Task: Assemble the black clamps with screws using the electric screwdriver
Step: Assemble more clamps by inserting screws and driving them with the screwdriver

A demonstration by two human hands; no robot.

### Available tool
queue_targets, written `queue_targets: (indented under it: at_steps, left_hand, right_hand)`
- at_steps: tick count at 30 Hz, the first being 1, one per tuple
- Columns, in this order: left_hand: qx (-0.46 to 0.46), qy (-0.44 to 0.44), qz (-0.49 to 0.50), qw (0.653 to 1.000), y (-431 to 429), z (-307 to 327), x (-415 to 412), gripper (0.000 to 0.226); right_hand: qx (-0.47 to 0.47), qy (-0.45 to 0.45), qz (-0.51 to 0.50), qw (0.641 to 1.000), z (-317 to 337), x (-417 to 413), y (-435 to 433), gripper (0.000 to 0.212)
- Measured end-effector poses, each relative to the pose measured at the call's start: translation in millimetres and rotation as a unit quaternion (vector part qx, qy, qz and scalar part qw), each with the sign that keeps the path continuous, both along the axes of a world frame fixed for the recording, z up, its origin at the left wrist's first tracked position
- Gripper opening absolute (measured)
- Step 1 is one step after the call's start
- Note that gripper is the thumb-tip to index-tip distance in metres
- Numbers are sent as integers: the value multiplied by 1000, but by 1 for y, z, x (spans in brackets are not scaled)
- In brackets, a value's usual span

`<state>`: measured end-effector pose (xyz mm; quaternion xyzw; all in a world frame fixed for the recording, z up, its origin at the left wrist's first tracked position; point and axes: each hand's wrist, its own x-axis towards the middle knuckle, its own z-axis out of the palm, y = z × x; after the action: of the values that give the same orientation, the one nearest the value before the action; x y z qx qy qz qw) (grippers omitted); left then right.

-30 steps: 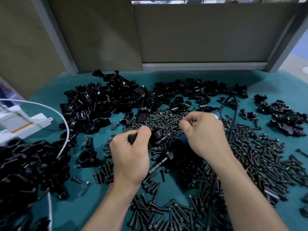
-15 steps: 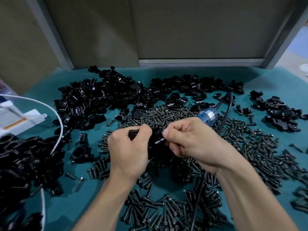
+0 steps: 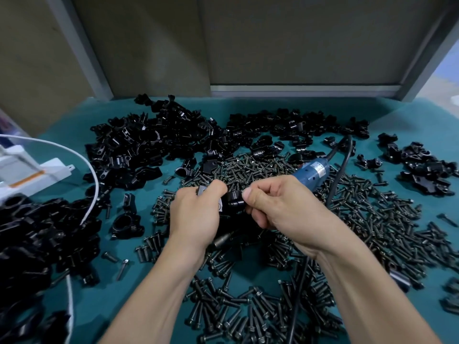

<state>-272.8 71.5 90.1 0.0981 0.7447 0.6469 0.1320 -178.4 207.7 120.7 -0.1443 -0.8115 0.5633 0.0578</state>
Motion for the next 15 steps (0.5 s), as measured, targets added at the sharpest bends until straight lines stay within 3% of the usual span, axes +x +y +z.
queue_targets:
  at_steps: [4,6,9,12,15]
  left_hand:
    - [0,17,-32,999,-6,0,-2,34]
    - [-11,37,-72,997,-9,0,-2,37]
    - [-7,39,-110,993,-8,1,-1,37]
    - [-11,47,-108,993,-6,2,-1,47]
    - [-24,49,-107,993,-9,2,-3,39]
  right_hand:
    - [3,-64,102,993,15,10,8,26]
    - [82,-89,125,985,24,16,11,20]
    - [229,-96,95,964,30,19,9,11]
    - [272,-79,44,958,33,21,0,12]
    - [326,-68,64,941,33,21,-10,11]
